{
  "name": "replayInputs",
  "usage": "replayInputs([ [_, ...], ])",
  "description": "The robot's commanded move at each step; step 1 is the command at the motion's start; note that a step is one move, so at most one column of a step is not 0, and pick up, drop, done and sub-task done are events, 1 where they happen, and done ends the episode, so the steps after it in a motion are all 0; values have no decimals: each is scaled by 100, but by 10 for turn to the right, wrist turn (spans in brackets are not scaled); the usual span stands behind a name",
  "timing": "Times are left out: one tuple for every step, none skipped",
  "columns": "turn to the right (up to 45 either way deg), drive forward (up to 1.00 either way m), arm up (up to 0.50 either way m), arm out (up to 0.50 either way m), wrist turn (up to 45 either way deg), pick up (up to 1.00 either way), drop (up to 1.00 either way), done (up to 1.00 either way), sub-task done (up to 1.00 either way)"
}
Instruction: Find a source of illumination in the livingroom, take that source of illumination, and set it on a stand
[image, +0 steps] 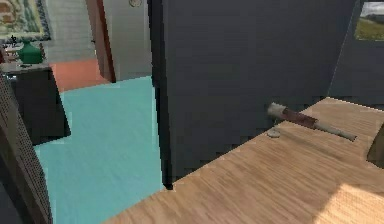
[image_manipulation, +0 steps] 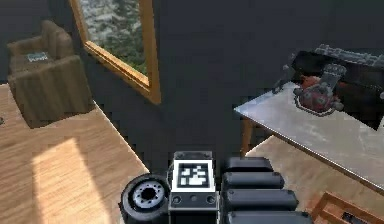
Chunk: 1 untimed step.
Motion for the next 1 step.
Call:
replayInputs([
  [0,45,0,0,0,0,0,0,0],
])
